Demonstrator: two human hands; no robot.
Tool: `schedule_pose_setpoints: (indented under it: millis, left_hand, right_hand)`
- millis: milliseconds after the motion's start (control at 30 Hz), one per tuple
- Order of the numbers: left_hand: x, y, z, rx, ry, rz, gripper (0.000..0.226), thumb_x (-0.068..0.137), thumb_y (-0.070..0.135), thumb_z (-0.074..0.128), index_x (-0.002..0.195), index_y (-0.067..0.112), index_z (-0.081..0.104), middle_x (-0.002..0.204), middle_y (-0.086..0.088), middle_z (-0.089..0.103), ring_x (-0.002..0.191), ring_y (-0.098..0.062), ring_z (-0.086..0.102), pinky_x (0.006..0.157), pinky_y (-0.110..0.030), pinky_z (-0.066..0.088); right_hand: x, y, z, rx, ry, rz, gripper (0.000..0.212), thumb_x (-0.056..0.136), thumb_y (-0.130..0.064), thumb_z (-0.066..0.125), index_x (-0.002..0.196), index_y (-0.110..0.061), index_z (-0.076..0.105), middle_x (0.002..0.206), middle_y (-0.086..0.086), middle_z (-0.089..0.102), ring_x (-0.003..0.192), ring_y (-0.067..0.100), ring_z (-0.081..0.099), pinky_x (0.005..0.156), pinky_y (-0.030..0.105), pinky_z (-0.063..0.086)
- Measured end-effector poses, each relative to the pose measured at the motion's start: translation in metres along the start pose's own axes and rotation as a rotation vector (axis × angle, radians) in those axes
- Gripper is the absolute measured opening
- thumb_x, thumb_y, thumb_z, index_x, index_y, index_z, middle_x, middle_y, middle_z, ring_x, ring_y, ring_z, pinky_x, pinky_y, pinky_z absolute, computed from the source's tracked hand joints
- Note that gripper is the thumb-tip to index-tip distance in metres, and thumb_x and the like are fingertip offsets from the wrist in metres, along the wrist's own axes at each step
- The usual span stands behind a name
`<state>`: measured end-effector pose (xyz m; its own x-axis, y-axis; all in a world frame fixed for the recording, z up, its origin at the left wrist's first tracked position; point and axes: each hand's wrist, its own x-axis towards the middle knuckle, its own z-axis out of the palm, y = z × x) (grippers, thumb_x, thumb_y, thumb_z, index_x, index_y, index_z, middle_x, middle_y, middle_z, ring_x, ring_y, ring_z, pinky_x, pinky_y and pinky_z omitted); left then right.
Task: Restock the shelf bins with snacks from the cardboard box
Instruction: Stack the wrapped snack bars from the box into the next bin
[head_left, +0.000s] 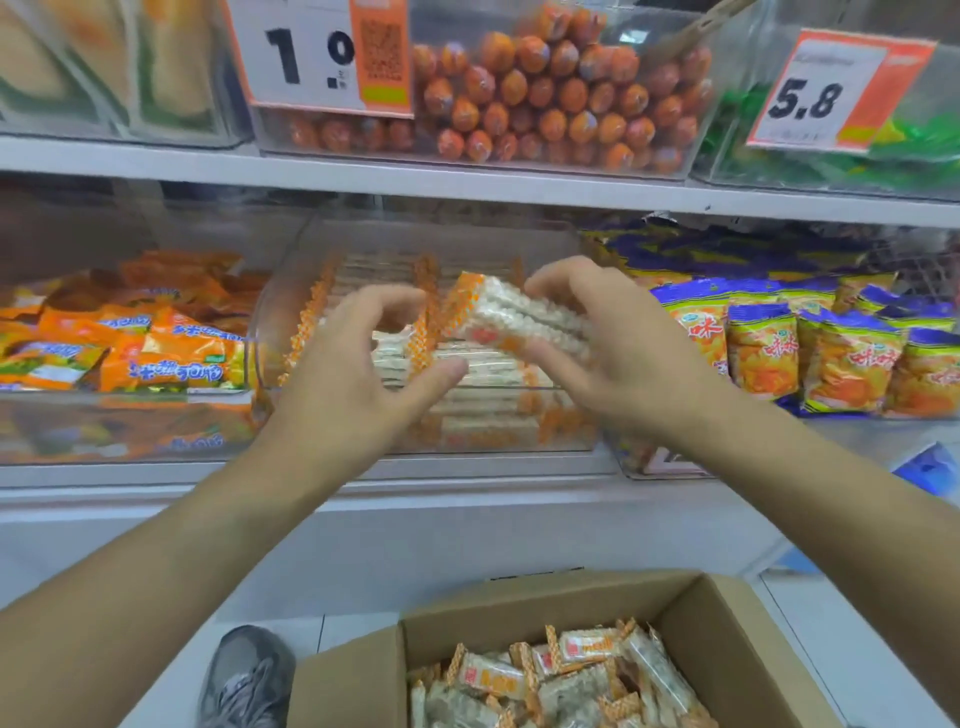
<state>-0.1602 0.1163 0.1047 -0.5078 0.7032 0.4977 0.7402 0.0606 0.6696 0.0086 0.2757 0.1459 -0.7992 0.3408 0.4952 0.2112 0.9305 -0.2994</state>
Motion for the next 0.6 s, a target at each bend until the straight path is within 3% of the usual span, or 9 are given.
schedule_pose_setpoints:
  millis: [100, 167, 233, 333, 467, 600]
  left_hand:
    - [0.004, -0.027, 0.007, 0.251, -0.022, 0.042, 0.036, 0.08, 0.035, 0.079, 0.111, 0.022, 0.065, 0.107, 0.003, 0.062, 0.108, -0.018, 0.056, 0.094, -0.03, 0.041]
    - [0.001, -0.038, 0.016, 0.29, -0.082, 0.071, 0.027, 0.077, 0.031, 0.081, 0.099, 0.024, 0.068, 0.096, 0.002, 0.062, 0.1, -0.024, 0.057, 0.089, -0.038, 0.045]
    - [0.0, -0.044, 0.02, 0.262, -0.076, 0.097, 0.021, 0.075, 0.019, 0.083, 0.09, 0.023, 0.069, 0.085, 0.007, 0.058, 0.09, -0.025, 0.057, 0.081, -0.038, 0.045]
    - [0.002, -0.05, 0.023, 0.235, -0.026, 0.122, 0.02, 0.075, 0.01, 0.081, 0.087, 0.021, 0.069, 0.079, 0.014, 0.05, 0.085, -0.018, 0.052, 0.077, -0.035, 0.041]
    - [0.003, -0.055, 0.025, 0.22, -0.016, 0.143, 0.018, 0.077, 0.01, 0.081, 0.087, 0.02, 0.068, 0.081, 0.014, 0.049, 0.085, -0.017, 0.049, 0.077, -0.033, 0.038]
    - [0.003, -0.055, 0.025, 0.21, -0.007, 0.143, 0.019, 0.077, 0.009, 0.08, 0.085, 0.02, 0.067, 0.08, 0.013, 0.05, 0.083, -0.016, 0.047, 0.076, -0.035, 0.037]
  right_hand:
    - [0.046, 0.014, 0.025, -0.216, -0.158, 0.15, 0.041, 0.093, -0.033, 0.066, 0.13, -0.026, 0.05, 0.129, -0.006, 0.057, 0.121, 0.025, 0.048, 0.098, 0.046, 0.035]
    - [0.068, 0.025, 0.049, -0.267, -0.339, 0.245, 0.042, 0.094, -0.032, 0.063, 0.133, -0.025, 0.049, 0.135, 0.001, 0.056, 0.127, 0.03, 0.046, 0.101, 0.047, 0.034]
    - [0.084, 0.035, 0.071, -0.276, -0.45, 0.303, 0.043, 0.095, -0.031, 0.062, 0.136, -0.026, 0.049, 0.138, 0.005, 0.056, 0.131, 0.032, 0.046, 0.106, 0.05, 0.034]
    - [0.094, 0.039, 0.093, -0.263, -0.409, 0.306, 0.048, 0.096, -0.028, 0.061, 0.142, -0.027, 0.05, 0.145, 0.006, 0.053, 0.136, 0.033, 0.044, 0.11, 0.051, 0.032]
    - [0.087, 0.045, 0.105, -0.327, -0.353, 0.292, 0.049, 0.097, -0.035, 0.057, 0.145, -0.033, 0.047, 0.148, 0.015, 0.036, 0.139, 0.039, 0.026, 0.112, 0.059, 0.027]
    - [0.084, 0.054, 0.111, -0.258, -0.242, 0.402, 0.047, 0.092, -0.045, 0.065, 0.133, -0.025, 0.056, 0.139, 0.016, 0.042, 0.132, 0.039, 0.032, 0.11, 0.051, 0.033]
